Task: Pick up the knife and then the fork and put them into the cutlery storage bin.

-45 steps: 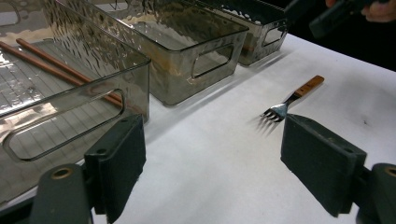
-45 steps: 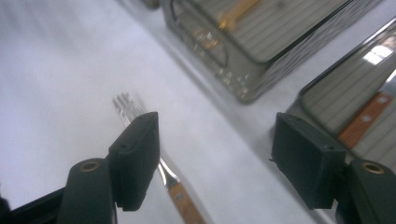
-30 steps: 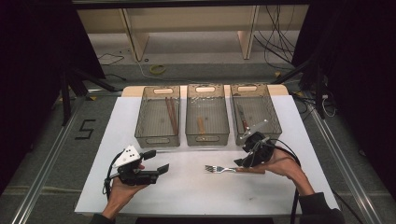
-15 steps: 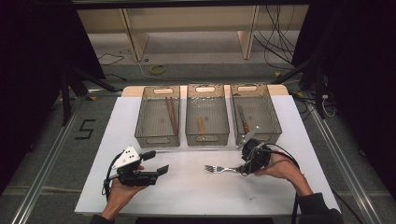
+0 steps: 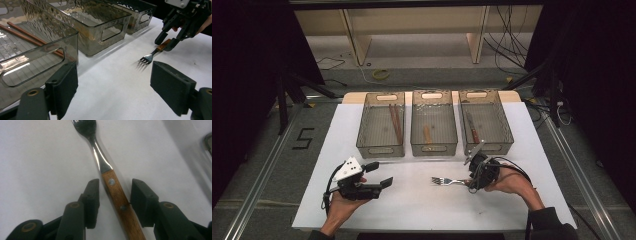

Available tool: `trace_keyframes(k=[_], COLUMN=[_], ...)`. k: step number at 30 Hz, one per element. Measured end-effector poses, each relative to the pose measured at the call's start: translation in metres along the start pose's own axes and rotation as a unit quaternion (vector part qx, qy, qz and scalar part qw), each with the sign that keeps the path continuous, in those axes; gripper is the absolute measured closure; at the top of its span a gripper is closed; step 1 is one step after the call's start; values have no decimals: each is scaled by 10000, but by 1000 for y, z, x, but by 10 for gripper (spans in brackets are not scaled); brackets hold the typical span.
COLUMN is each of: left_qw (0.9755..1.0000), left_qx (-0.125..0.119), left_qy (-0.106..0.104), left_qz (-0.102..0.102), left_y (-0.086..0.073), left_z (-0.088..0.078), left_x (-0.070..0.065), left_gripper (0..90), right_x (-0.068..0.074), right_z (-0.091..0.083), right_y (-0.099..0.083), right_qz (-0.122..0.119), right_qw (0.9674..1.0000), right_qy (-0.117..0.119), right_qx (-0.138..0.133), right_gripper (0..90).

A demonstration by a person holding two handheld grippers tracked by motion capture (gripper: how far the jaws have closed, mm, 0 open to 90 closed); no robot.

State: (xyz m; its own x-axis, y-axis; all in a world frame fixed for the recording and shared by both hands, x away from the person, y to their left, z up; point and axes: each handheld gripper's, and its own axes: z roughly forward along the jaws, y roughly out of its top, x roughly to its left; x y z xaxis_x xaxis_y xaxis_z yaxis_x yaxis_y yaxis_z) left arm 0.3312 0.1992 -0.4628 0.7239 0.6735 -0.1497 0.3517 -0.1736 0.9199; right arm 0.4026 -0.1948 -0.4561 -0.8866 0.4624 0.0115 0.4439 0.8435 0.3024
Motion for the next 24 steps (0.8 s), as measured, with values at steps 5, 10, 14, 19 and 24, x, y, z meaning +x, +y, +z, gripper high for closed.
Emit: trace_keyframes(k=[5,10,14,19,24], left_qw=[10000,10000,10000,10000,10000], left_qx=[15,20,21,48,54], left_qy=[-13,-23,-40,-27,-27], left_qz=[28,28,33,58,55], left_y=[0,0,0,-1,-1], left_z=[0,1,1,2,2], left_x=[-1,-1,-2,-2,-2], left_gripper=[214,215,215,216,216], right_x=[1,3,5,6,7], right_z=[3,3,4,4,4], right_y=[1,1,2,3,3], right_qz=[-26,-98,-198,-340,-462], right_qw=[9999,9998,9995,9991,9986], right_qy=[-81,-113,-149,-106,-114], right_qx=[108,142,218,224,242], right_gripper=[644,661,698,765,773])
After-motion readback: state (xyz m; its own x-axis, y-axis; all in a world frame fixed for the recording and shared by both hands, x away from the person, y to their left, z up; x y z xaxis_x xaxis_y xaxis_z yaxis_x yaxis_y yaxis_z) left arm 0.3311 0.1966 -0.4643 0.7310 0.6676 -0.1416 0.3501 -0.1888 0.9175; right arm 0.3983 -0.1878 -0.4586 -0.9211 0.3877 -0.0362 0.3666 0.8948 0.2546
